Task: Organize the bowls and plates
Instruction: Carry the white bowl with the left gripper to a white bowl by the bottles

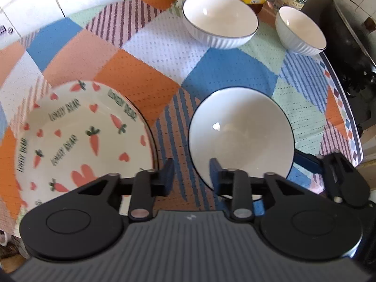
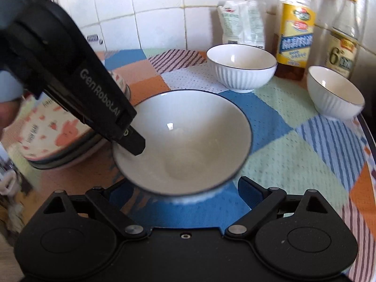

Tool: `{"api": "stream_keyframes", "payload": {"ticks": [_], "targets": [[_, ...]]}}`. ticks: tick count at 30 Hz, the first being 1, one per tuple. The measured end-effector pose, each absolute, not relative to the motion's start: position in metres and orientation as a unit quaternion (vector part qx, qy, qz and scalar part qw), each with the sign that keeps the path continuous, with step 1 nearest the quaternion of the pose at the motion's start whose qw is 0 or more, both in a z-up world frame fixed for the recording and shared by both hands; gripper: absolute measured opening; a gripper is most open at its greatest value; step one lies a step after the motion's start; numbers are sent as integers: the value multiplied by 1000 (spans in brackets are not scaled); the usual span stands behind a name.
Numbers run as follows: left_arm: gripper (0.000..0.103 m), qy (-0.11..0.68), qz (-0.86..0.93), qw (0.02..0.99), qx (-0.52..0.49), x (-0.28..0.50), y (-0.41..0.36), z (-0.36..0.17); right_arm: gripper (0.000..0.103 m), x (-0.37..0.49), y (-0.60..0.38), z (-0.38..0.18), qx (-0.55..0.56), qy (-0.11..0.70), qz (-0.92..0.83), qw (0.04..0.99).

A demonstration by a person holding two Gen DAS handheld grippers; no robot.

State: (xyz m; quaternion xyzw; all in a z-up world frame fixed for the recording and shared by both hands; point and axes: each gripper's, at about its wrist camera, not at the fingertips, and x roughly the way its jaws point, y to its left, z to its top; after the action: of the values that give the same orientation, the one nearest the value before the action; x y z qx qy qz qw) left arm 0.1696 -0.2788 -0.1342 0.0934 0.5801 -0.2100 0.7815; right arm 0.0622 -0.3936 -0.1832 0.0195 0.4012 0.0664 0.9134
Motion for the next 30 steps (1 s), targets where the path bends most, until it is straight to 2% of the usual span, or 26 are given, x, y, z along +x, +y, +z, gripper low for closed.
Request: {"api": "stream_keyframes", "payload": {"ticks": [6,13,16,21,28,30], "targets": [[41,578,-237,772,117,171,-269,-99,97,34,-404,-144,48,373,60,925],[49,571,-273,764,127,182,-254,-75,97,23,-424,-112,159,299,34,940],[51,567,-286,762,130,193,-250,-74,97,33,-434,-107,233,323,43,916],[56,547,-296,770,143,212,-246,-72,94,41,-429,-86,212,284,4,935],[59,531,-311,773,156,253,-244,-80,94,93,-417,-79,178,317,-31,931],[59,520,-321,775,162,264,-246,-79,91,105,-414,-79,174,317,-34,932]]}}
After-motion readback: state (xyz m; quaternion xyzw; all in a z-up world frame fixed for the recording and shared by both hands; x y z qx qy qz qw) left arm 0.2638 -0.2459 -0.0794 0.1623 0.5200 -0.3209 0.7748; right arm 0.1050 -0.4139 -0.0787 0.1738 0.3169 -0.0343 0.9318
